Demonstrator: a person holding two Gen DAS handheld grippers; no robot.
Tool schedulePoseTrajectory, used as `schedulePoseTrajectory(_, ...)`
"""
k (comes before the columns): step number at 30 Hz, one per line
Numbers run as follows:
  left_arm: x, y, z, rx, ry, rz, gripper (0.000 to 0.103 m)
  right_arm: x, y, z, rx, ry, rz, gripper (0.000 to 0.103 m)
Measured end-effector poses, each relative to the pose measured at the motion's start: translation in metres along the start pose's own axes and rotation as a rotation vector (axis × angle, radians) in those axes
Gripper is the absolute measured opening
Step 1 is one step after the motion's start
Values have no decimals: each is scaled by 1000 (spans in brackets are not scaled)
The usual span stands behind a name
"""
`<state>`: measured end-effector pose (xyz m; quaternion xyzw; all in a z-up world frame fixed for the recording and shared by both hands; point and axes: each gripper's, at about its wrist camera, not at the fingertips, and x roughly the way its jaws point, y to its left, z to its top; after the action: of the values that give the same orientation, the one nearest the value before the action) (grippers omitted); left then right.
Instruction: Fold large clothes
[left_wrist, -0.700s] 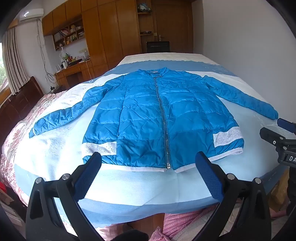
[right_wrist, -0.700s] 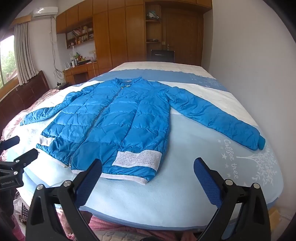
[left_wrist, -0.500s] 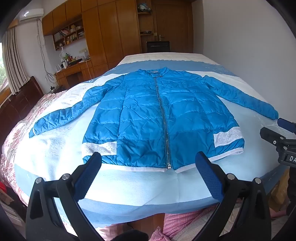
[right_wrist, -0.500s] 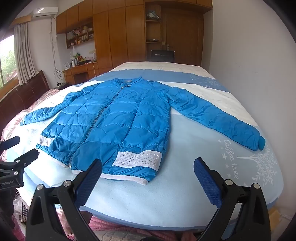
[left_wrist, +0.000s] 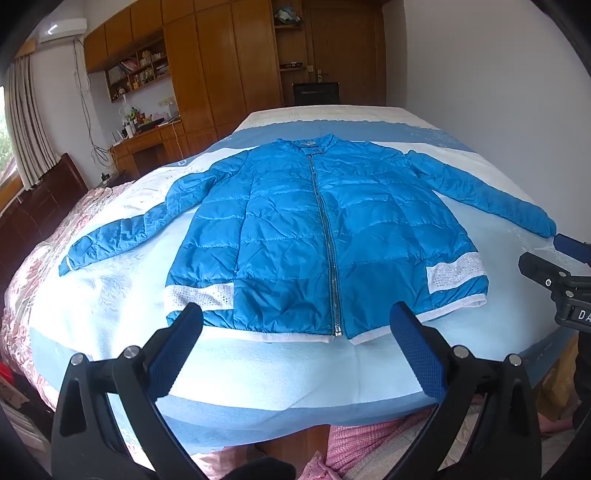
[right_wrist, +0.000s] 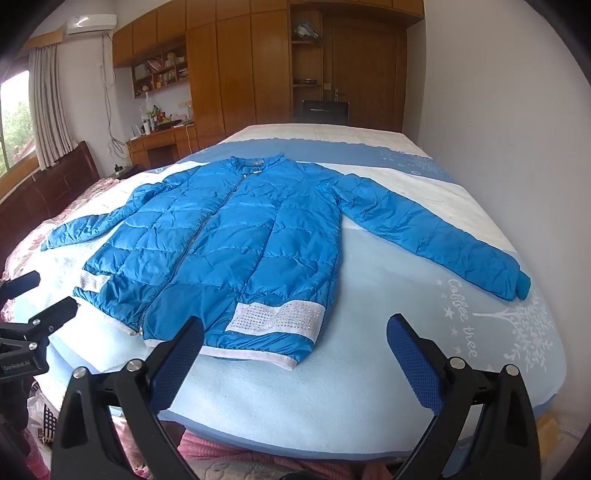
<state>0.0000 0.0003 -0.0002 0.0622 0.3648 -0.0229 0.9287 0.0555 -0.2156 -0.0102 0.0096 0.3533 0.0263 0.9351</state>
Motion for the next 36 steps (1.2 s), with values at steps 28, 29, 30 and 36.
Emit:
schedulePoseTrajectory(28,-1,2,0,3,-4,3,100,-4,3,-1,1,-3,1,99)
schedulePoseTrajectory(29,-1,2,0,3,-4,3,100,-4,3,-1,1,-3,1,99)
schedulePoseTrajectory(30,-1,1,0,3,-4,3,100,-4,3,-1,1,-3,2,99)
schedulePoseTrajectory(36,-4,0,1,3,-6,6,100,-5,2,-2,2,-4,2,99)
